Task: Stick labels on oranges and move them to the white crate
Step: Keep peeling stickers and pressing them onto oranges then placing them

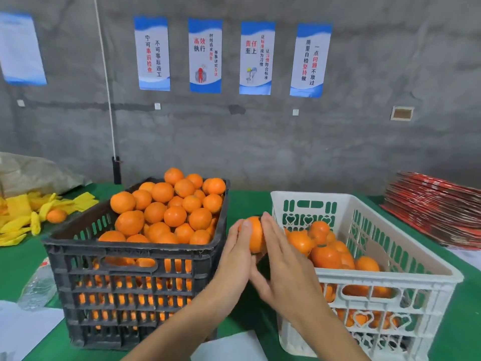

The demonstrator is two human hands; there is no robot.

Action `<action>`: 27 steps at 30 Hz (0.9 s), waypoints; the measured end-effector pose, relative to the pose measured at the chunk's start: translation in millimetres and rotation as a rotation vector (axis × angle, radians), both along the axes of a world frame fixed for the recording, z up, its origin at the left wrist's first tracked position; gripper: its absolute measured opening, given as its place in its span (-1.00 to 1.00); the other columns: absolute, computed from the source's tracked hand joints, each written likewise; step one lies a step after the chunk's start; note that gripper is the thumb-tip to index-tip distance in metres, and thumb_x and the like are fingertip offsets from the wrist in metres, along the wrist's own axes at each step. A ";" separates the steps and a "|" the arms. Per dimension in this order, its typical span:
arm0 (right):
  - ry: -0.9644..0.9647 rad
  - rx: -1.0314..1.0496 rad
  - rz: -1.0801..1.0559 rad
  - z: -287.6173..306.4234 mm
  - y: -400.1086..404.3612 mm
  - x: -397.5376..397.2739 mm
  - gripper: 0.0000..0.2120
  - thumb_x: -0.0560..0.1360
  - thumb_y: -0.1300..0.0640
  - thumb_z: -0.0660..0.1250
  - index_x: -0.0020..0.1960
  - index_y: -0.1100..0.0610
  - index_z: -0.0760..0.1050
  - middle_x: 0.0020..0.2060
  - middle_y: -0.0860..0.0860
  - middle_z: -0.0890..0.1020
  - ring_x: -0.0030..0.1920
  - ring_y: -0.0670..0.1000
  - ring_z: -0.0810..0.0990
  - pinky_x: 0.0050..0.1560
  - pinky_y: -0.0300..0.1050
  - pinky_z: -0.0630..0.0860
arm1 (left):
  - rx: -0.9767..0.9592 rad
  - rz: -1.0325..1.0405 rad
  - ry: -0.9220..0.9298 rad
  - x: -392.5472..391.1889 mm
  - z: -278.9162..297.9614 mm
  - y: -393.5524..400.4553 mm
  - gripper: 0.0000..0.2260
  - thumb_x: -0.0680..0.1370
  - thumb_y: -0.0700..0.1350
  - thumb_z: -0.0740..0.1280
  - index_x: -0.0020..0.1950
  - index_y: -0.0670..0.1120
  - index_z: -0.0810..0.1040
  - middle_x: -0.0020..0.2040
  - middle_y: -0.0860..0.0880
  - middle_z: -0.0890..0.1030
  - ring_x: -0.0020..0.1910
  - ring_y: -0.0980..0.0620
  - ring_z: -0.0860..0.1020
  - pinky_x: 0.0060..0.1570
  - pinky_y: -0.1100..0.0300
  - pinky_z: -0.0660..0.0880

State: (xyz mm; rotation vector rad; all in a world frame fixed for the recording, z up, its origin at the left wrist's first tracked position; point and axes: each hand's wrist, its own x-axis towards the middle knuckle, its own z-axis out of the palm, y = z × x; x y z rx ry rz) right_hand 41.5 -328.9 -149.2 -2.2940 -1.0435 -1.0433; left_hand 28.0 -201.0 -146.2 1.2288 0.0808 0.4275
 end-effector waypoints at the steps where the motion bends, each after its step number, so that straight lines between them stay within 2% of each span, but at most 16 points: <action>1: -0.024 0.045 -0.045 8.6 -0.8 5.9 -0.28 0.59 -0.18 0.31 0.59 0.20 0.23 0.54 0.08 0.35 0.18 0.04 0.67 -0.08 -0.18 0.63 | 0.040 -0.019 0.004 9.6 12.1 2.3 -0.64 0.65 0.14 0.24 0.39 0.04 0.50 0.27 -0.05 0.61 0.20 0.02 0.64 0.33 -0.02 0.50; 2: -0.032 0.084 -0.097 17.2 -2.1 12.7 -0.28 0.57 -0.19 0.31 0.56 0.22 0.28 0.51 0.11 0.40 0.04 0.09 0.71 -0.22 -0.10 0.65 | 0.084 -0.068 0.011 19.0 23.5 5.1 -0.60 0.66 0.15 0.23 0.40 -0.02 0.50 0.28 -0.07 0.61 0.23 0.00 0.62 0.36 -0.02 0.48; 3: 0.000 0.091 -0.155 25.6 -3.6 20.8 -0.28 0.58 -0.22 0.29 0.56 0.21 0.27 0.50 0.10 0.42 -0.03 0.13 0.72 -0.26 -0.03 0.66 | 0.139 -0.135 0.013 28.8 32.3 9.1 -0.59 0.66 0.17 0.21 0.38 -0.05 0.51 0.27 -0.07 0.63 0.24 0.01 0.63 0.33 0.02 0.50; 5: 0.088 0.015 -0.293 35.1 -7.6 37.9 -0.30 0.62 -0.25 0.21 0.59 0.14 0.18 0.49 0.05 0.42 -0.11 0.15 0.70 -0.26 0.01 0.61 | 0.286 -0.218 -0.023 47.2 45.7 19.9 -0.69 0.67 0.17 0.20 0.26 0.03 0.56 0.20 0.03 0.67 0.20 0.11 0.64 0.20 0.19 0.56; 7: 0.114 -0.056 -0.422 37.2 -13.3 53.6 -0.36 0.65 -0.18 0.20 0.58 0.14 0.14 0.48 0.06 0.42 -0.17 0.18 0.68 -0.32 -0.01 0.46 | 0.445 -0.121 -0.048 69.0 56.1 32.9 -0.81 0.66 0.12 0.26 0.15 0.09 0.59 0.15 0.06 0.66 0.18 0.12 0.64 0.18 0.22 0.57; 8: 0.142 -0.072 -0.476 38.0 -16.4 62.4 -0.38 0.66 -0.10 0.20 0.58 0.17 0.09 0.53 0.09 0.34 -0.17 0.17 0.67 -0.32 -0.01 0.43 | 0.518 -0.023 -0.048 83.1 60.7 40.6 -0.84 0.66 0.07 0.29 0.16 0.06 0.59 0.13 0.01 0.66 0.13 0.09 0.64 0.18 0.22 0.57; 10: 0.214 -0.073 -0.560 38.2 -21.0 80.4 -0.38 0.66 0.13 0.19 0.61 0.18 -0.03 0.65 0.10 0.03 -0.16 0.12 0.67 -0.28 -0.03 0.53 | 0.706 0.157 -0.009 109.5 69.1 60.2 -0.77 0.66 -0.05 0.31 0.29 -0.09 0.54 0.03 -0.02 0.64 -0.09 0.08 0.63 -0.03 0.34 0.55; 11: 0.237 -0.072 -0.567 39.2 -21.9 87.5 -0.37 0.64 0.24 0.17 0.62 0.16 -0.04 0.65 0.07 -0.09 -0.19 0.09 0.65 -0.27 -0.04 0.56 | 0.822 0.218 0.030 121.3 72.7 72.4 -0.71 0.66 -0.10 0.31 0.36 -0.14 0.49 0.02 -0.05 0.61 -0.13 0.06 0.60 -0.08 0.29 0.53; 14: 0.232 -0.157 -0.467 43.8 -13.9 98.6 -0.24 0.52 0.44 0.13 0.64 0.06 0.02 0.64 -0.07 -0.22 -0.36 0.01 0.46 -0.42 -0.13 0.41 | 1.231 0.348 0.157 156.3 73.5 115.5 -0.56 0.59 -0.23 0.32 0.48 -0.15 0.38 0.24 -0.24 0.53 0.21 -0.20 0.53 0.22 0.07 0.45; 16: 0.220 -0.233 -0.409 41.5 -5.3 104.1 -0.19 0.49 0.45 0.12 0.65 0.00 0.00 0.64 -0.13 -0.21 -0.36 0.03 0.41 -0.41 -0.09 0.29 | 1.413 0.373 0.271 176.5 68.5 142.4 -0.43 0.55 -0.26 0.30 0.55 -0.05 0.30 0.38 -0.28 0.42 0.36 -0.29 0.43 0.35 -0.02 0.38; 17: 0.220 -0.250 -0.391 40.9 -2.0 105.1 -0.20 0.49 0.43 0.12 0.64 -0.02 0.01 0.64 -0.14 -0.18 -0.34 0.04 0.44 -0.38 -0.08 0.31 | 1.482 0.369 0.341 184.5 67.9 152.8 -0.39 0.55 -0.24 0.30 0.58 0.01 0.25 0.44 -0.27 0.35 0.40 -0.31 0.39 0.39 -0.05 0.35; 19: 0.196 -0.225 -0.362 40.0 0.1 105.1 -0.26 0.51 0.36 0.19 0.62 -0.02 0.12 0.64 -0.14 0.00 -0.34 0.02 0.48 -0.35 -0.10 0.40 | 1.536 0.345 0.438 198.6 68.2 169.6 -0.34 0.56 -0.19 0.35 0.62 0.05 0.18 0.53 -0.24 0.25 0.47 -0.29 0.34 0.43 -0.05 0.33; 21: 0.125 -0.146 -0.323 38.4 -0.6 103.3 -0.36 0.49 0.25 0.35 0.54 -0.01 0.34 0.58 -0.14 0.28 -0.39 -0.02 0.54 -0.39 -0.15 0.49 | 1.496 0.294 0.451 209.9 69.8 179.2 -0.31 0.57 -0.15 0.39 0.64 0.00 0.16 0.58 -0.21 0.22 0.51 -0.24 0.30 0.44 0.01 0.32; 22: 0.127 -0.141 -0.286 36.4 -0.2 104.5 -0.42 0.52 0.20 0.34 0.52 -0.02 0.36 0.56 -0.15 0.31 -0.34 -0.02 0.60 -0.35 -0.14 0.55 | 1.471 0.257 0.444 215.3 70.8 181.2 -0.30 0.57 -0.15 0.40 0.64 -0.03 0.14 0.59 -0.20 0.22 0.53 -0.21 0.28 0.45 0.03 0.31; 24: 0.155 -0.159 -0.217 31.5 0.7 108.3 -0.50 0.62 0.15 0.20 0.55 -0.05 0.28 0.58 -0.18 0.23 -0.19 0.02 0.65 -0.20 -0.03 0.62 | 1.461 0.223 0.443 225.6 70.3 181.8 -0.30 0.57 -0.19 0.39 0.65 -0.05 0.14 0.60 -0.19 0.22 0.54 -0.20 0.28 0.46 0.03 0.32; 27: 0.165 -0.114 -0.176 26.7 2.1 111.8 -0.56 0.66 0.11 0.12 0.52 -0.07 0.29 0.56 -0.22 0.24 -0.17 0.04 0.65 -0.15 0.01 0.62 | 1.482 0.263 0.449 233.2 68.8 179.6 -0.39 0.58 -0.24 0.34 0.61 -0.03 0.26 0.54 -0.21 0.30 0.46 -0.24 0.38 0.39 -0.03 0.39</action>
